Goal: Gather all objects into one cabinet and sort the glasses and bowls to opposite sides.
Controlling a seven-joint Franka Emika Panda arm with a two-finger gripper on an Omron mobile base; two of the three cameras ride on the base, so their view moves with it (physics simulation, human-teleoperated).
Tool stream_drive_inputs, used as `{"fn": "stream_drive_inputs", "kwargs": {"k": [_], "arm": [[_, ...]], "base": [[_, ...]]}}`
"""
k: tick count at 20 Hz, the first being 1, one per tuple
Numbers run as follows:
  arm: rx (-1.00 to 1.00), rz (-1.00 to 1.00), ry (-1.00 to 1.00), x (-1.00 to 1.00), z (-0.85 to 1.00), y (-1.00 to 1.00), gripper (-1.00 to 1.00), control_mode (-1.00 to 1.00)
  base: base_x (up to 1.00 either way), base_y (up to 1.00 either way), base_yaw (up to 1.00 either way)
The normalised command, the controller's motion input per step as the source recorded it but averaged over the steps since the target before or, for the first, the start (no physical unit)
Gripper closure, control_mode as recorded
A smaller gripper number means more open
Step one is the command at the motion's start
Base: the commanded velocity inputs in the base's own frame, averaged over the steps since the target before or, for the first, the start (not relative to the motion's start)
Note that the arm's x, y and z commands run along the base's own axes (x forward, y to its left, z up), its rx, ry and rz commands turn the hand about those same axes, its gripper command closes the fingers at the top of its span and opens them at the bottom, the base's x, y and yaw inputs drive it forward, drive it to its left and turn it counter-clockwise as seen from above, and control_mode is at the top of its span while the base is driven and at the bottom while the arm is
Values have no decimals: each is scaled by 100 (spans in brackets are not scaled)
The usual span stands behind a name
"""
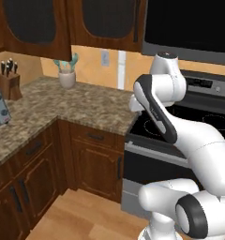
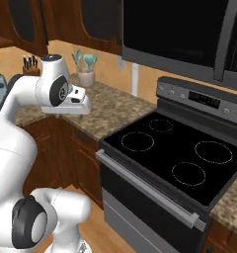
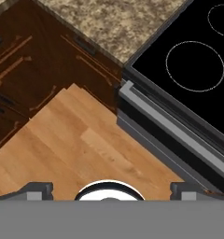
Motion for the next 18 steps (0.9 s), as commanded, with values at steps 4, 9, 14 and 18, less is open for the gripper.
{"fn": "stream_drive_inputs", "kwargs": {"k": [4, 9, 14, 18], "arm": [[0, 0, 0, 0, 0, 0, -100, 100], [0, 0, 0, 0, 0, 0, -100, 100], [0, 0, 0, 0, 0, 0, -100, 100], [0, 0, 0, 0, 0, 0, -100, 100]], "base": [[-77, -36, -26], [-89, -33, -23], [-82, -40, -19], [-13, -49, -30]]}}
